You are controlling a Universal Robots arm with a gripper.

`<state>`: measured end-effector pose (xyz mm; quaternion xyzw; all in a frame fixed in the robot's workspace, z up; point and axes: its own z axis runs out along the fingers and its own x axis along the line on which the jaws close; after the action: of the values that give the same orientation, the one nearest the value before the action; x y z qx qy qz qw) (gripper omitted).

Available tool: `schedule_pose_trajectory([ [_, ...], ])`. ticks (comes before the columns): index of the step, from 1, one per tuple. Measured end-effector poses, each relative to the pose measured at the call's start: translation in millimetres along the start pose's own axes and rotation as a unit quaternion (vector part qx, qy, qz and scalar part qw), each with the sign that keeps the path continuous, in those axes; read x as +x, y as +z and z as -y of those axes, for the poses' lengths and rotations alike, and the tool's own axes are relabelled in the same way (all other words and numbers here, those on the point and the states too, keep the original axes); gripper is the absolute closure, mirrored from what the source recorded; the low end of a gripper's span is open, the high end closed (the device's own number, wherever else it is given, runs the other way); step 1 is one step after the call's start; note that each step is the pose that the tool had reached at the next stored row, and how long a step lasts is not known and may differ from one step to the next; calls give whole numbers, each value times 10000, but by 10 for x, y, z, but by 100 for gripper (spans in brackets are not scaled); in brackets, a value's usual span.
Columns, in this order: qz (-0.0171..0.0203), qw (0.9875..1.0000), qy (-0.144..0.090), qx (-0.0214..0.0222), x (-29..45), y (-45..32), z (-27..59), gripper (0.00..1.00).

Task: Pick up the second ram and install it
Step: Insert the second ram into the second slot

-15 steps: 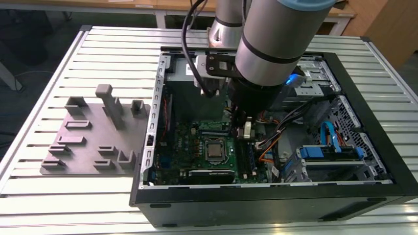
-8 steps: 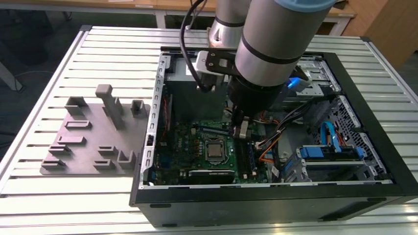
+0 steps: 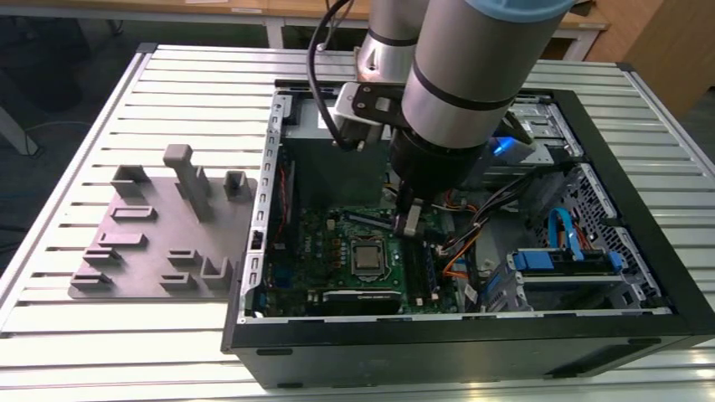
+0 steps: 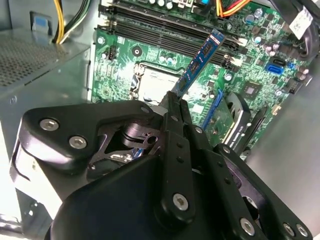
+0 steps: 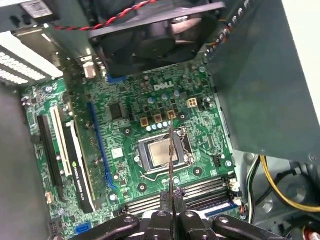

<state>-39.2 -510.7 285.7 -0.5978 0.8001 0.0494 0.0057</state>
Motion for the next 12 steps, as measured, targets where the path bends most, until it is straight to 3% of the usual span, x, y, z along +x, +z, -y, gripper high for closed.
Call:
schedule_pose_trajectory([
  [6,24,9994,332,23,0,3,0,87],
  [12,47,9979,645,44,0,4,0,87],
])
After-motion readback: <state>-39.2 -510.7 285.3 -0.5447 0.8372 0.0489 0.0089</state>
